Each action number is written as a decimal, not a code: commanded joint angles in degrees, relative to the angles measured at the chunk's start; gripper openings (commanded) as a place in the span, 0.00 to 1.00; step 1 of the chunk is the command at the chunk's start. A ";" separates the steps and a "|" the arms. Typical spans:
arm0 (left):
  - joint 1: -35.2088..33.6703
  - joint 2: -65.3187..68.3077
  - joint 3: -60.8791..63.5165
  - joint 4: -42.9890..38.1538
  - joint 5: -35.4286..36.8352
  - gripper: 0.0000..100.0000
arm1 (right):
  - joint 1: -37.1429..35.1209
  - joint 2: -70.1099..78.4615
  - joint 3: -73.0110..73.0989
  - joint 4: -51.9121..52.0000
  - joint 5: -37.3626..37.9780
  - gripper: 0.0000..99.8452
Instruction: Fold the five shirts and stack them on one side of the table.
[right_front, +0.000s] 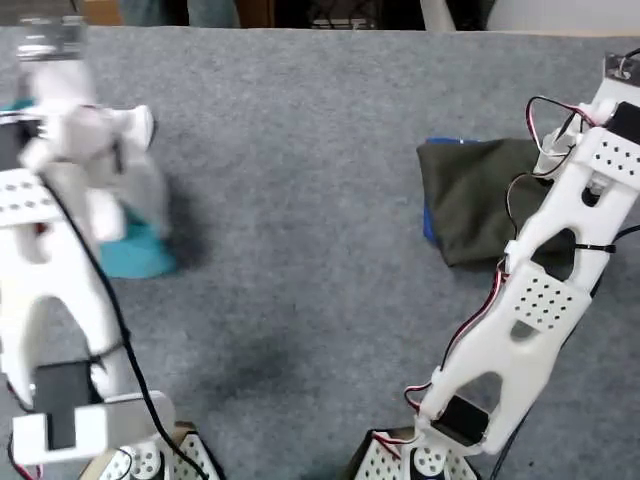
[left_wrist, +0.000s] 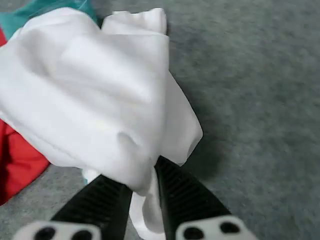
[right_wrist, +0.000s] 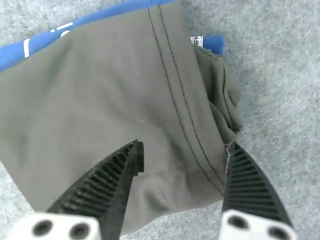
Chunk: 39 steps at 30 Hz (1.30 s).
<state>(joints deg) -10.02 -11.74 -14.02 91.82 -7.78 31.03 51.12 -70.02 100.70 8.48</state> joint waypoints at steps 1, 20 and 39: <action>13.32 -5.19 -2.86 4.22 -0.35 0.03 | -0.88 -5.49 0.04 0.53 -0.62 0.26; 10.15 -9.67 6.02 7.21 10.64 0.27 | -28.13 -26.59 23.96 0.53 -2.46 0.41; -7.08 25.85 26.42 -20.92 31.74 0.24 | -60.31 -18.15 42.86 -7.56 -13.36 0.20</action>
<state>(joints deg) -19.16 12.35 17.10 69.49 22.81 -29.80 32.57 -24.84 93.32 -4.70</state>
